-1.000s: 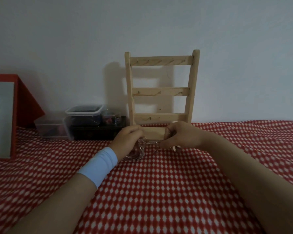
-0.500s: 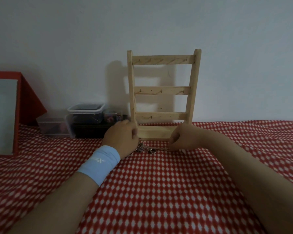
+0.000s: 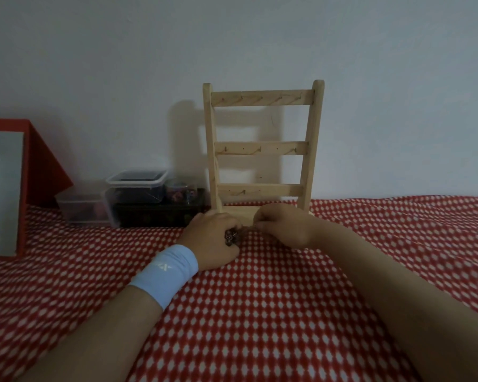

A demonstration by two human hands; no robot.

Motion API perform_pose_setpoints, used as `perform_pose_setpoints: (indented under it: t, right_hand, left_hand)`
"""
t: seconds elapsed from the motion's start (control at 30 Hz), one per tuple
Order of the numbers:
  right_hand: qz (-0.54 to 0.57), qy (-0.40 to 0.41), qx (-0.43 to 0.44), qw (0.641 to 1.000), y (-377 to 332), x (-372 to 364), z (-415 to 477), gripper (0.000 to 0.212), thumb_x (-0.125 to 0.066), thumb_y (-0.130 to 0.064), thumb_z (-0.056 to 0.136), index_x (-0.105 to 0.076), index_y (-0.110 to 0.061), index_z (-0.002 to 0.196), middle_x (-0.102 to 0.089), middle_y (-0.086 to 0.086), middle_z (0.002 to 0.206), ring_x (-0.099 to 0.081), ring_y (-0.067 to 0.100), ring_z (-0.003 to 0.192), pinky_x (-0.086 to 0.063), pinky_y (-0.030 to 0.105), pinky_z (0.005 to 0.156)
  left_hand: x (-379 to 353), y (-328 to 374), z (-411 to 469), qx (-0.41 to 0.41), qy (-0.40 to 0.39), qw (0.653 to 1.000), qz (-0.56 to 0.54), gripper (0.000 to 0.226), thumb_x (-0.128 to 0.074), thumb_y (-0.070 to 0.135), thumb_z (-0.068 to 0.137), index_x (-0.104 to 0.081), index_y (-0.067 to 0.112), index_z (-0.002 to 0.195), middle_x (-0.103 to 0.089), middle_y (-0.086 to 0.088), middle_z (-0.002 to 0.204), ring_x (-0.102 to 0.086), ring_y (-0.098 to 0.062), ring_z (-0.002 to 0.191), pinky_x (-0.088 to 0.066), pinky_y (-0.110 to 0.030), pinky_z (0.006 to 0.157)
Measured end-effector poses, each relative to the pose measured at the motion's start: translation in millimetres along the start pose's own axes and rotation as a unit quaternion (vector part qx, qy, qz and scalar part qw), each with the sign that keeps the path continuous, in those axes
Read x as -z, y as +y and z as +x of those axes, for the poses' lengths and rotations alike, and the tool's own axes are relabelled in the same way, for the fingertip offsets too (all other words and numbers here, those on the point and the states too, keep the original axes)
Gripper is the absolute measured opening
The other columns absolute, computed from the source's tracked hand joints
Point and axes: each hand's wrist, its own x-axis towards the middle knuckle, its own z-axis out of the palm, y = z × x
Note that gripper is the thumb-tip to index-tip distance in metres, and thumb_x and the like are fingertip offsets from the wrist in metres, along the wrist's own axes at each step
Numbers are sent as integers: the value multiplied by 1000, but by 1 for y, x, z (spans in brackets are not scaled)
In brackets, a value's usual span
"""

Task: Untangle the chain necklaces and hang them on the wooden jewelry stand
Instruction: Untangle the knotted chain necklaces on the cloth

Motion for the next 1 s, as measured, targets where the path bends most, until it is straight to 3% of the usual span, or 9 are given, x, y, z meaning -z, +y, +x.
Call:
perform_pose_setpoints:
  t: [0.1, 0.27, 0.4, 0.53, 0.63, 0.73, 0.83, 0.93, 1.0]
  right_hand:
    - [90, 14, -2, 996, -1, 5, -5, 16, -60, -30, 99, -64, -26, 85, -62, -10, 85, -56, 6, 80, -42, 23, 71]
    - [35, 58, 0, 998, 3, 13, -6, 23, -69, -44, 92, -73, -23, 82, -71, -7, 87, -66, 11, 86, -53, 29, 77]
    - [-42, -1, -47, 998, 6, 19, -9, 25, -66, -42, 94, -74, -28, 75, -71, -9, 87, -64, 8, 87, -48, 27, 78]
    - [-141, -28, -19, 989, -1, 2, -2, 21, -63, -37, 93, -78, -23, 99, -71, -9, 96, -64, 9, 90, -54, 30, 84]
    - [6, -1, 10, 1000, -8, -4, -1, 31, -63, -32, 92, -69, -27, 122, -72, -9, 111, -66, 8, 103, -53, 32, 95]
    - [105, -28, 3, 994, -7, -2, -2, 27, -63, -26, 97, -66, -22, 124, -74, -8, 81, -68, 1, 73, -53, 19, 70]
    - [166, -24, -18, 986, -5, 1, -6, 18, -59, -22, 101, -73, -14, 111, -60, -14, 54, -49, 5, 47, -41, 18, 47]
    - [177, 6, -21, 984, -7, 5, -10, 20, -60, -20, 101, -75, -8, 97, -59, -21, 49, -48, -2, 40, -36, 11, 42]
    - [198, 30, -13, 980, -6, 6, -12, 18, -62, -15, 100, -76, -3, 95, -63, -20, 54, -53, -9, 42, -37, 6, 42]
  left_hand:
    - [-1, 1, 1, 57, -5, 997, -49, 30, -59, 24, 84, -61, 36, 111, -53, 5, 107, -51, -15, 104, -43, -30, 93]
    - [4, 4, 0, 83, 22, 985, -148, 16, -51, 16, 91, -53, 30, 84, -57, 6, 84, -56, -12, 80, -38, -24, 65]
    - [7, 10, -1, 82, -10, 974, -212, 15, -50, 14, 93, -56, 26, 85, -58, 2, 78, -54, -12, 74, -43, -28, 67]
    - [3, 12, -3, 65, -31, 970, -230, 19, -48, 11, 94, -56, 28, 88, -62, 0, 86, -60, -16, 82, -50, -33, 77]
    - [4, 11, -2, 73, -1, 954, -290, 23, -49, 8, 95, -59, 28, 89, -64, 2, 85, -62, -15, 83, -51, -29, 74]
    - [7, 12, -2, 86, 30, 944, -316, 19, -51, 9, 96, -60, 23, 88, -62, 1, 81, -59, -9, 76, -44, -19, 68]
    - [9, 11, 0, 107, 58, 925, -359, 17, -51, 10, 96, -59, 21, 85, -60, -1, 81, -57, -11, 76, -43, -22, 69]
    - [9, 7, 1, 107, 83, 922, -364, 16, -53, 11, 95, -56, 23, 85, -58, -5, 78, -56, -16, 73, -45, -30, 71]
    - [9, 0, 0, 93, 88, 943, -306, 18, -52, 12, 94, -54, 28, 85, -57, -4, 71, -54, -18, 65, -46, -33, 68]
